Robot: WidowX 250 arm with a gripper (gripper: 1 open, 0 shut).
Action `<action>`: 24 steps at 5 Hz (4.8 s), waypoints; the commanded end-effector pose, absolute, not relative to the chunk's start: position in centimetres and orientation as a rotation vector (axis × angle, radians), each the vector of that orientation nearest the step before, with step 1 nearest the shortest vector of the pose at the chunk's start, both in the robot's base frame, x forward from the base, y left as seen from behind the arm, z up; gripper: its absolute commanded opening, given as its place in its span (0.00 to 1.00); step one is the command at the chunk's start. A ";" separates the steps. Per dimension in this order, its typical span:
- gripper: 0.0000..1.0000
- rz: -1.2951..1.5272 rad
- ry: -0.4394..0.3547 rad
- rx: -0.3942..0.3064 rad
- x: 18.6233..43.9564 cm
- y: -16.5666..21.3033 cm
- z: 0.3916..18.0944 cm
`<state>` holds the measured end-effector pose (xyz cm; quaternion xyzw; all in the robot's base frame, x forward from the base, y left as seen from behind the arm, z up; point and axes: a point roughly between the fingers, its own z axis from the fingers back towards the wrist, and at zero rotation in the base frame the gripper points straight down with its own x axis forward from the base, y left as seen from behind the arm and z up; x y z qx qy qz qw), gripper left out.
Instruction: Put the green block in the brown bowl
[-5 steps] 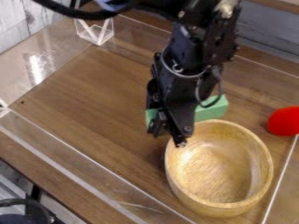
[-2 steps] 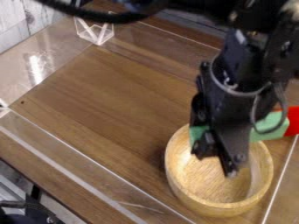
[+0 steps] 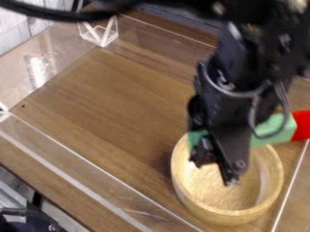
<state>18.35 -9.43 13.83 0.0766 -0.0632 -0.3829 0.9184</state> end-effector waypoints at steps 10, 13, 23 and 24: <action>0.00 -0.610 -0.183 -0.017 20.6 -10.6 16.8; 0.00 -0.669 -0.177 -0.057 21.6 -14.1 15.2; 0.00 -0.538 -0.119 -0.036 22.1 -11.3 16.1; 0.00 -0.527 -0.121 -0.041 22.1 -12.0 15.8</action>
